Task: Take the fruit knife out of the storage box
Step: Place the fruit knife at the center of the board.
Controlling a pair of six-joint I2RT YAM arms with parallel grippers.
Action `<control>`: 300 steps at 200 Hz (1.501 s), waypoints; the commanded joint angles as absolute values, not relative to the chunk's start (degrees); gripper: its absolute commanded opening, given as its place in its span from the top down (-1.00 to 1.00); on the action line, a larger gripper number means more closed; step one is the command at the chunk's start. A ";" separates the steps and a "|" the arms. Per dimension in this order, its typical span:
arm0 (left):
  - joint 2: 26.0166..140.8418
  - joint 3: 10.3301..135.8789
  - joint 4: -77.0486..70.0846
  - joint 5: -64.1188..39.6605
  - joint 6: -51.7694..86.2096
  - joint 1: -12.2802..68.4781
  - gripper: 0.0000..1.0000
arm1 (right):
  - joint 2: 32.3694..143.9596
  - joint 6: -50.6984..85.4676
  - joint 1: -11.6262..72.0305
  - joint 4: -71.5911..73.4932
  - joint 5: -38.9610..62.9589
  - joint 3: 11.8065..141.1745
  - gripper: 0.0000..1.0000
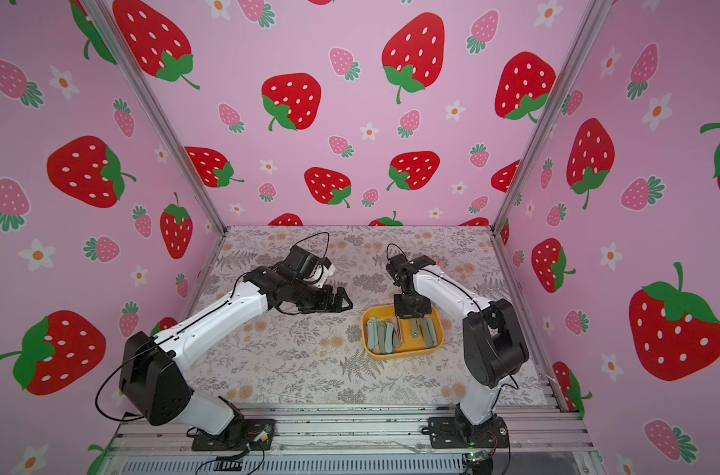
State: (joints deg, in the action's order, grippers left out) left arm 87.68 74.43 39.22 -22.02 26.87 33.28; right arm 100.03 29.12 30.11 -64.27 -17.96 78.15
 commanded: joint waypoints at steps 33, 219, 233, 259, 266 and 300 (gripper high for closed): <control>89.41 80.23 41.74 -22.49 25.59 33.48 -0.99 | 99.30 27.35 28.20 -70.47 -19.38 88.21 0.71; 113.69 107.56 44.91 -26.01 24.24 33.40 -0.99 | 131.79 19.22 13.56 -67.48 -18.92 117.92 0.71; 114.26 107.58 44.84 -26.05 24.26 33.35 -0.98 | 132.68 18.90 13.45 -67.15 -18.47 117.60 0.71; 115.08 107.49 44.63 -26.28 24.54 33.22 -0.99 | 133.41 18.90 13.36 -66.12 -17.67 116.39 0.71; 115.24 107.50 44.49 -26.41 24.52 33.22 -0.99 | 133.62 18.90 13.36 -65.97 -17.39 116.06 0.70; 115.92 107.67 44.48 -26.72 24.53 33.22 -0.99 | 134.66 18.72 13.27 -65.75 -16.67 116.02 0.65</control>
